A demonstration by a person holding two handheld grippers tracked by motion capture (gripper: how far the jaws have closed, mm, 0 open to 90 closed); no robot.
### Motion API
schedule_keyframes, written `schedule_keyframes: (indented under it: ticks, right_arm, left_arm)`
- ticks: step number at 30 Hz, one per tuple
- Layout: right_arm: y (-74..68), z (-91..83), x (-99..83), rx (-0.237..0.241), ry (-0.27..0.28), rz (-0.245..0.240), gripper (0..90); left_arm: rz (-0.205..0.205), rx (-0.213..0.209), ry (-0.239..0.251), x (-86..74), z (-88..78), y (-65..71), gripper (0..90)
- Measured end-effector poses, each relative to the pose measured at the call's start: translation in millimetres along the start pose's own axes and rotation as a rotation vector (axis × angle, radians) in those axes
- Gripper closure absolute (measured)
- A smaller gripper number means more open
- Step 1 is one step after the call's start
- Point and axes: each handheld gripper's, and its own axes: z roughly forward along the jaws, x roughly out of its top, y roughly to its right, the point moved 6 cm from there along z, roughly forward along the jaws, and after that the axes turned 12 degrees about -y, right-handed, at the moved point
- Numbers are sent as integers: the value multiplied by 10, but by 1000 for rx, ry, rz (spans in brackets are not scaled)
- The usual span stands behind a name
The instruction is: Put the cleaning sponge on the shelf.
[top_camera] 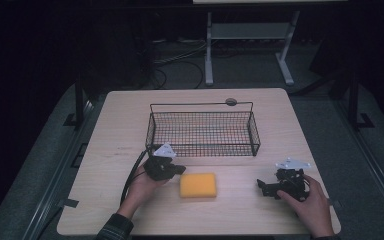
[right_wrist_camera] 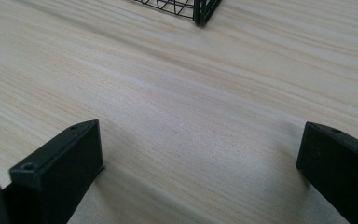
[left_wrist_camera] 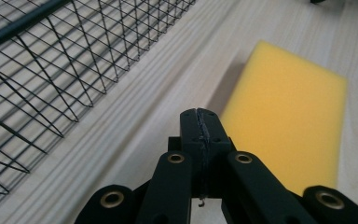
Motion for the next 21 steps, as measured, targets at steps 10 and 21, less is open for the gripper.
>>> schedule_keyframes:
  ticks: [10,21]
  right_arm:
    - [0,0,0,0,1,-1,0]
    - [0,0,0,0,0,0,0]
  left_arm:
    - [2,-15,-13,-75,-29,96,896]
    - [-23,4,-35,-116,-57,117,839]
